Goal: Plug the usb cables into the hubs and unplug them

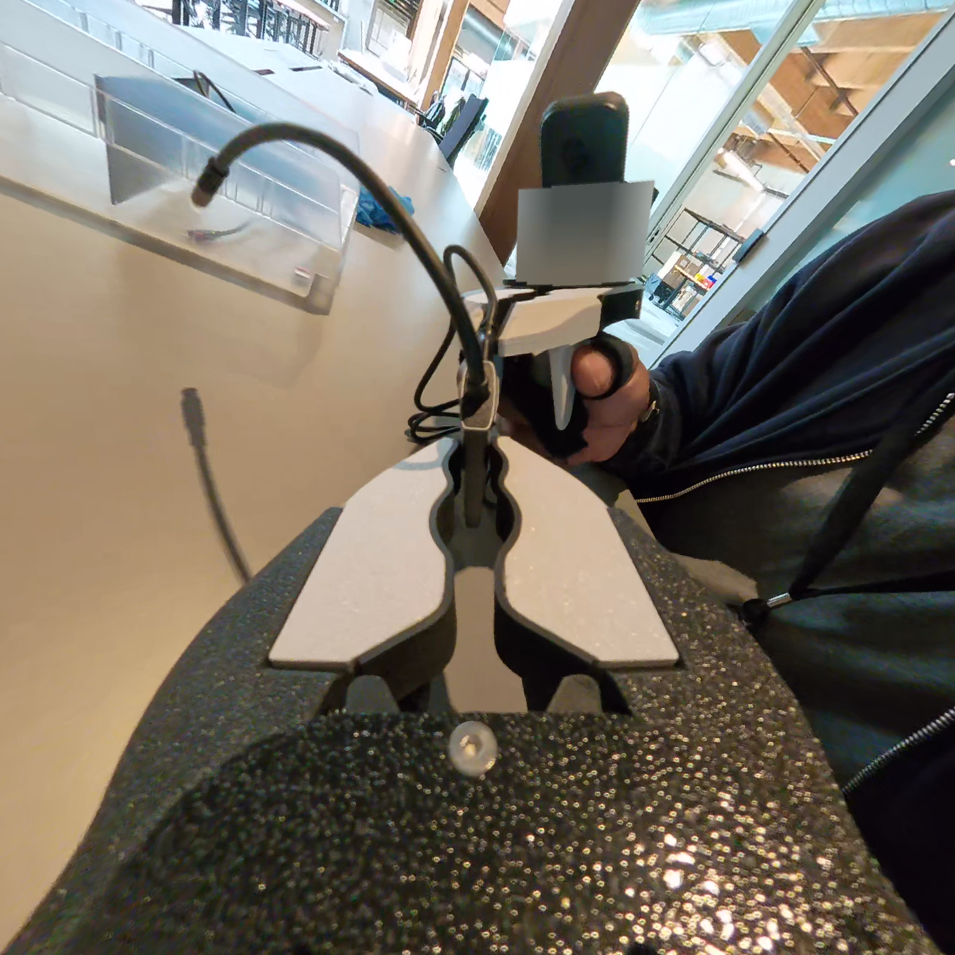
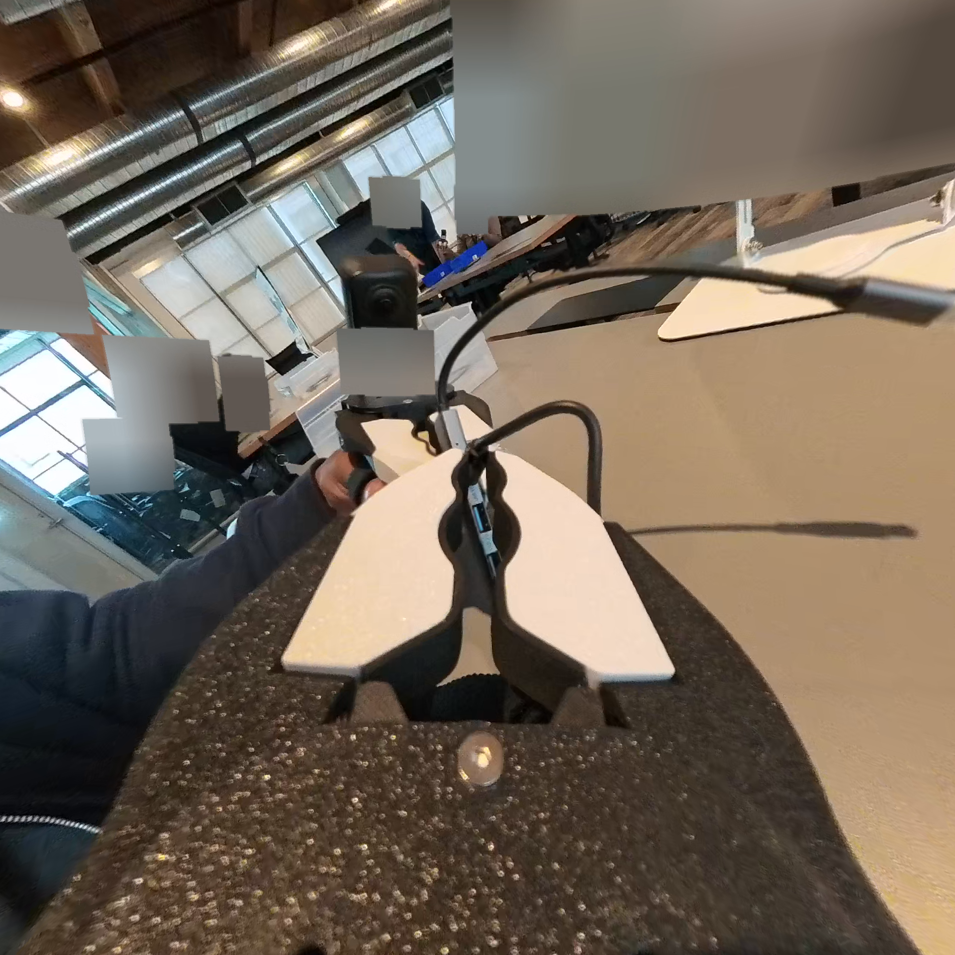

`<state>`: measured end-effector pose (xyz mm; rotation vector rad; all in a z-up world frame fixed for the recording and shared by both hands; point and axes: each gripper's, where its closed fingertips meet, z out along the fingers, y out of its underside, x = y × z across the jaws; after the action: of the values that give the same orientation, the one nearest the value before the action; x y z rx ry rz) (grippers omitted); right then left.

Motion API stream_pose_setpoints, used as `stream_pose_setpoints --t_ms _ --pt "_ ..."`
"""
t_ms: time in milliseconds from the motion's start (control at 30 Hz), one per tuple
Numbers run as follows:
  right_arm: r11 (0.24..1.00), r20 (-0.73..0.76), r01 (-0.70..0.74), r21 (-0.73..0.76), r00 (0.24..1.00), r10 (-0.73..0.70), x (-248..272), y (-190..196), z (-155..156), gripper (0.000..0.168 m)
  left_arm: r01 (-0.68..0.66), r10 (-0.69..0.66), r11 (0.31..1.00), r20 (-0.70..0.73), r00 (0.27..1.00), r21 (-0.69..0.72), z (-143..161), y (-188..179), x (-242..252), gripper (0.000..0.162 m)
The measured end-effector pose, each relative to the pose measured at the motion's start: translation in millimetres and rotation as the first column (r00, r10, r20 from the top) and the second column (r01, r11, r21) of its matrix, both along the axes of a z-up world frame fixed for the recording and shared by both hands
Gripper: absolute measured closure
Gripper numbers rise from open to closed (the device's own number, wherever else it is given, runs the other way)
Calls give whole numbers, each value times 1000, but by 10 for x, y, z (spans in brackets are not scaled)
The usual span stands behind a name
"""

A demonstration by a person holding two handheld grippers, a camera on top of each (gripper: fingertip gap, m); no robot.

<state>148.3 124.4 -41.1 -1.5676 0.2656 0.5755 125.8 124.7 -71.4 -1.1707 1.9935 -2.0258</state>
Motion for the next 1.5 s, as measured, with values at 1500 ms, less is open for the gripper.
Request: stream_pose_setpoints --t_ms 1500 --pt "973 408 -13 -230 907 108 -46 -38 -189 163 -29 34 937 -9 999 349 -269 -103 55 153"
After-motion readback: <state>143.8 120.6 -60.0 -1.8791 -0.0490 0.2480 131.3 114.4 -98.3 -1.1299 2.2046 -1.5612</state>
